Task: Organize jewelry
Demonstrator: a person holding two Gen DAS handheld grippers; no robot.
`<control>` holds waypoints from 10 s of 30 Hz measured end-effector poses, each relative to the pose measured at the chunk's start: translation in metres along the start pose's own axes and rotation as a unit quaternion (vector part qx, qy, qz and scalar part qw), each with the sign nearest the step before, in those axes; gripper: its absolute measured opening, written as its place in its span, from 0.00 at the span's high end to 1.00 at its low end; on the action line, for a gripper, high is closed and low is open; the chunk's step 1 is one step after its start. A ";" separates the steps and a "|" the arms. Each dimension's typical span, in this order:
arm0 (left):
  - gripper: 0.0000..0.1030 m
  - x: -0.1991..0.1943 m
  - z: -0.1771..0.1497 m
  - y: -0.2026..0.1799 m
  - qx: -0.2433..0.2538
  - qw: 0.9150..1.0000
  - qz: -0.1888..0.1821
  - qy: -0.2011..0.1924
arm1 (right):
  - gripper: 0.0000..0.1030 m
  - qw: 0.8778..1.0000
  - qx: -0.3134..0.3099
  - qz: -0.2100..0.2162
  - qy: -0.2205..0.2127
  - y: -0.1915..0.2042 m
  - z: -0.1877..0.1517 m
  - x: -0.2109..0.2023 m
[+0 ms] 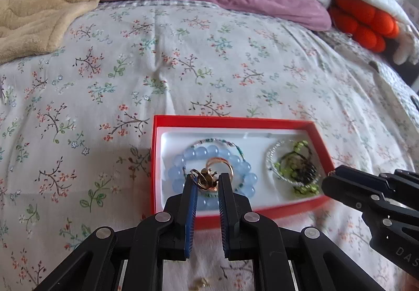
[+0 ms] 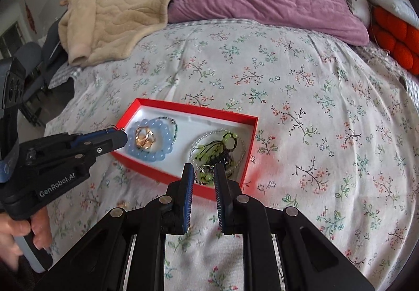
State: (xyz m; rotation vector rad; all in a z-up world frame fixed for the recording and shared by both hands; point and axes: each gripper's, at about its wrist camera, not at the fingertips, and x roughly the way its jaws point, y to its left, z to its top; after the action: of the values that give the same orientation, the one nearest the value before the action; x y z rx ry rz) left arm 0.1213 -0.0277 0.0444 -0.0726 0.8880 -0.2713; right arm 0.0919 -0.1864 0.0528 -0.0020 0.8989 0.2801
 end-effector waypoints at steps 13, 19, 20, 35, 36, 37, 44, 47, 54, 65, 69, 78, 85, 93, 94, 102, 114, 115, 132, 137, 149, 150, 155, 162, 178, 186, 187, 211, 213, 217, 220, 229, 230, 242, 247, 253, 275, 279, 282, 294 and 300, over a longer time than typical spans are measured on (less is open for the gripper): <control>0.87 0.017 0.010 0.004 -0.010 1.000 0.006 -0.002 | 0.83 1.000 0.020 0.011 -0.001 -0.008 0.012 0.023; 0.63 0.013 0.012 0.006 -0.016 1.000 0.015 -0.006 | 0.82 1.000 0.022 0.020 -0.002 -0.009 0.013 0.023; 0.59 0.012 0.012 0.007 -0.016 1.000 0.016 -0.008 | 0.81 1.000 0.021 0.020 -0.003 -0.009 0.014 0.022; 0.17 -0.015 -0.002 0.014 0.015 0.997 0.073 0.000 | 0.38 1.000 0.019 -0.011 -0.019 -0.018 0.007 -0.013; 0.13 -0.017 -0.003 0.015 0.014 0.997 0.074 0.002 | 0.36 1.000 0.019 -0.017 -0.017 -0.019 0.005 -0.016; 0.11 -0.018 -0.005 0.017 0.013 0.997 0.073 0.006 | 0.34 0.999 0.018 -0.022 -0.016 -0.019 0.004 -0.018; 0.08 -0.019 -0.023 0.029 -0.012 0.996 0.069 0.047 | 0.28 0.999 0.026 -0.043 -0.004 -0.022 -0.008 -0.025; 0.08 -0.017 -0.033 0.032 -0.014 0.995 0.077 0.070 | 0.27 0.998 0.018 -0.056 0.006 -0.018 -0.016 -0.027; 0.08 -0.021 -0.049 0.035 -0.016 0.993 0.073 0.094 | 0.26 0.995 -0.004 -0.087 0.045 -0.012 -0.037 -0.024; 0.08 -0.015 -0.074 0.032 0.002 0.994 0.047 0.103 | 0.26 0.990 0.019 -0.106 0.095 -0.020 -0.061 -0.012; 0.17 -0.013 -0.083 0.024 0.019 0.996 0.016 0.086 | 0.26 0.988 0.012 -0.115 0.106 -0.021 -0.068 -0.006; 0.54 -0.002 -0.092 -0.003 0.062 0.994 -0.026 0.087 | 0.26 0.986 0.001 -0.117 0.116 -0.021 -0.071 0.002; 0.70 0.007 -0.092 -0.004 0.068 0.994 -0.025 0.088 | 0.26 0.986 -0.001 -0.117 0.120 -0.024 -0.073 0.005; 0.91 0.011 -0.091 -0.002 0.076 0.994 -0.011 0.083 | 0.26 0.986 -0.002 -0.116 0.123 -0.025 -0.072 0.007; 0.91 0.011 -0.091 -0.002 0.077 0.993 -0.011 0.083 | 0.26 0.986 -0.002 -0.115 0.123 -0.025 -0.072 0.007; 0.97 0.000 -0.085 0.004 0.066 0.994 -0.007 0.086 | 0.26 0.986 -0.002 -0.109 0.124 -0.021 -0.070 0.012; 0.97 -0.017 -0.078 0.030 0.033 0.996 0.012 0.079 | 0.26 0.990 -0.006 -0.070 0.126 0.016 -0.066 0.041; 0.97 -0.017 -0.079 0.031 0.032 0.996 0.012 0.079 | 0.26 0.990 -0.009 -0.069 0.124 0.020 -0.065 0.043; 0.97 -0.019 -0.081 0.038 0.033 0.996 0.015 0.084 | 0.87 0.991 -0.020 -0.055 0.123 0.037 -0.054 0.056; 0.97 -0.018 -0.081 0.036 0.033 0.996 0.015 0.086 | 0.93 0.991 -0.011 -0.050 0.124 0.034 -0.054 0.055; 0.97 -0.018 -0.075 0.036 0.027 0.996 0.012 0.083 | 0.94 0.992 0.015 -0.032 0.124 0.024 -0.050 0.042; 0.97 -0.019 -0.075 0.036 0.025 0.996 0.011 0.081 | 0.94 0.992 0.019 -0.030 0.123 0.022 -0.049 0.041; 0.97 -0.024 -0.071 0.038 0.021 0.997 0.008 0.075 | 0.94 0.993 0.032 -0.022 0.116 0.019 -0.045 0.032; 0.97 -0.033 -0.058 0.036 0.015 0.998 -0.001 0.057 | 0.94 0.994 0.048 -0.004 0.094 0.017 -0.034 0.014; 0.97 -0.029 -0.016 0.015 -0.020 0.999 -0.043 0.010 | 0.94 0.994 0.103 0.015 0.037 0.008 0.006 -0.006; 0.96 -0.003 -0.004 0.012 -0.028 0.999 -0.035 0.014 | 0.94 0.993 0.111 0.011 0.041 0.004 0.015 0.014; 0.96 0.000 -0.003 0.012 -0.028 0.999 -0.033 0.016 | 0.94 0.993 0.111 0.010 0.043 0.003 0.015 0.017; 0.67 0.006 0.003 0.016 -0.030 0.999 -0.024 0.022 | 0.72 0.992 0.112 0.033 0.049 -0.008 0.022 0.032; 0.60 0.002 0.001 0.015 -0.027 0.999 -0.021 0.021 | 0.70 0.992 0.112 0.034 0.045 -0.009 0.021 0.024; 0.54 -0.007 -0.007 0.013 -0.020 0.999 -0.016 0.029 | 0.62 0.993 0.112 0.025 0.038 -0.013 0.016 0.008; 0.38 -0.015 -0.016 0.010 -0.008 0.999 0.016 0.033 | 0.50 0.993 0.114 0.013 0.039 -0.016 0.010 -0.002; 0.07 -0.039 -0.046 0.018 -0.015 0.995 0.080 0.061 | 0.34 0.993 0.087 -0.042 0.063 -0.010 -0.023 -0.022; 0.04 -0.041 -0.049 0.017 -0.013 0.994 0.088 0.062 | 0.34 0.993 0.083 -0.049 0.068 -0.008 -0.027 -0.023; 0.01 -0.056 -0.081 0.012 -0.031 0.989 0.115 0.089 | 0.03 0.988 0.050 -0.112 0.093 0.012 -0.062 -0.037; 0.01 -0.059 -0.080 0.007 -0.025 0.989 0.119 0.082 | 0.03 0.988 0.050 -0.119 0.090 0.015 -0.060 -0.037; 0.01 -0.059 -0.080 0.007 -0.018 0.989 0.126 0.080 | 0.03 0.987 0.051 -0.125 0.087 0.015 -0.057 -0.037; 0.01 -0.059 -0.079 0.006 -0.013 0.988 0.133 0.078 | 0.03 0.986 0.053 -0.125 0.093 0.015 -0.059 -0.032; 0.01 -0.059 -0.078 0.006 -0.013 0.988 0.133 0.077 | 0.03 0.986 0.053 -0.124 0.093 0.016 -0.059 -0.032; 0.01 -0.059 -0.079 0.006 -0.013 0.988 0.134 0.077 | 0.03 0.986 0.054 -0.125 0.093 0.016 -0.059 -0.032; 0.01 -0.059 -0.078 0.007 -0.012 0.988 0.134 0.077 | 0.03 0.986 0.054 -0.124 0.094 0.015 -0.059 -0.031; 0.01 -0.059 -0.079 0.006 -0.012 0.988 0.134 0.077 | 0.03 0.986 0.054 -0.125 0.095 0.014 -0.060 -0.030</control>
State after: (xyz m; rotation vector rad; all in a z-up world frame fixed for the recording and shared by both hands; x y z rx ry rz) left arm 0.0266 -0.0021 0.0381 0.0457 1.0427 -0.0144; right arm 0.0239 -0.1870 0.0401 -0.0409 1.0921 -0.0033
